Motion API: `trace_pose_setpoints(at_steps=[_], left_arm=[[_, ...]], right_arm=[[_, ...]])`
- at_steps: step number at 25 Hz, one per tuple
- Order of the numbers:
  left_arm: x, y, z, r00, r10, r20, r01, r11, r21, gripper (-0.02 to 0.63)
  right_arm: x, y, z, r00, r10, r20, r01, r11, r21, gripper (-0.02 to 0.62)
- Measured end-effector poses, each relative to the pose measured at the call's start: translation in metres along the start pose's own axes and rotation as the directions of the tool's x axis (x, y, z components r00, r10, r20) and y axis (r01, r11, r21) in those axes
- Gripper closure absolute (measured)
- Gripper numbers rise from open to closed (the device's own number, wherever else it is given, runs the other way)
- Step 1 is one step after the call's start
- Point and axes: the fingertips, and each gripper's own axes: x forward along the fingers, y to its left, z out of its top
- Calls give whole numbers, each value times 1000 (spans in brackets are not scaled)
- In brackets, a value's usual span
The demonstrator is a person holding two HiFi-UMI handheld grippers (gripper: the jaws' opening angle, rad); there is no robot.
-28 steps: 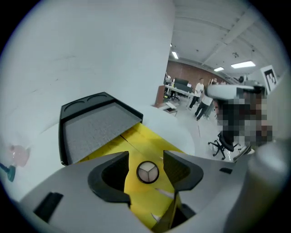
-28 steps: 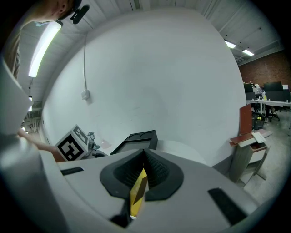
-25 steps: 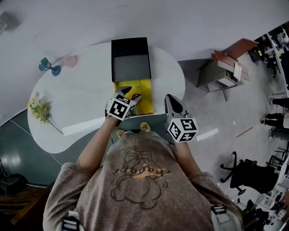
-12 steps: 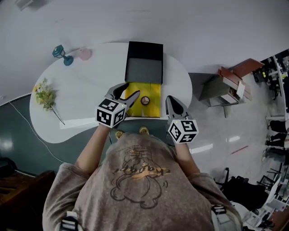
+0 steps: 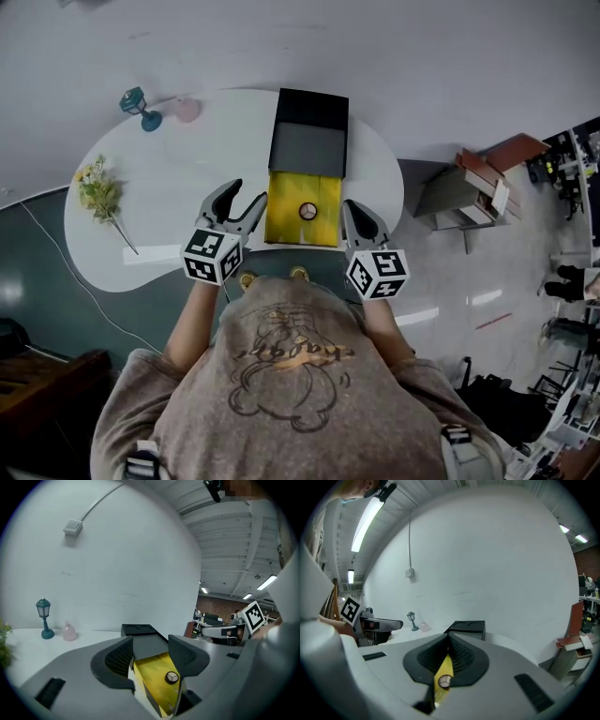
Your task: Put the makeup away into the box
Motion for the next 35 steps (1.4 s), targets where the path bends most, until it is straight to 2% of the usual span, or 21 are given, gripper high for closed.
trace_pose_setpoints(at_steps=[4, 10, 24, 35], left_arm=[[-14, 10, -6, 998, 44, 34, -43, 999, -11, 354], [-22, 20, -11, 996, 81, 40, -80, 997, -12, 365], [-27, 22, -21, 995, 91, 29, -91, 996, -12, 536], [-29, 29, -25, 993, 117, 15, -117, 993, -28, 583]], right_arm=[[0, 4, -1, 1000, 2, 1, -2, 1000, -6, 592], [-1, 7, -6, 1000, -2, 0, 2, 1000, -7, 592], [-3, 10, -12, 1000, -1, -6, 1, 1000, -14, 592], [-4, 11, -17, 1000, 5, -12, -5, 1000, -13, 592]])
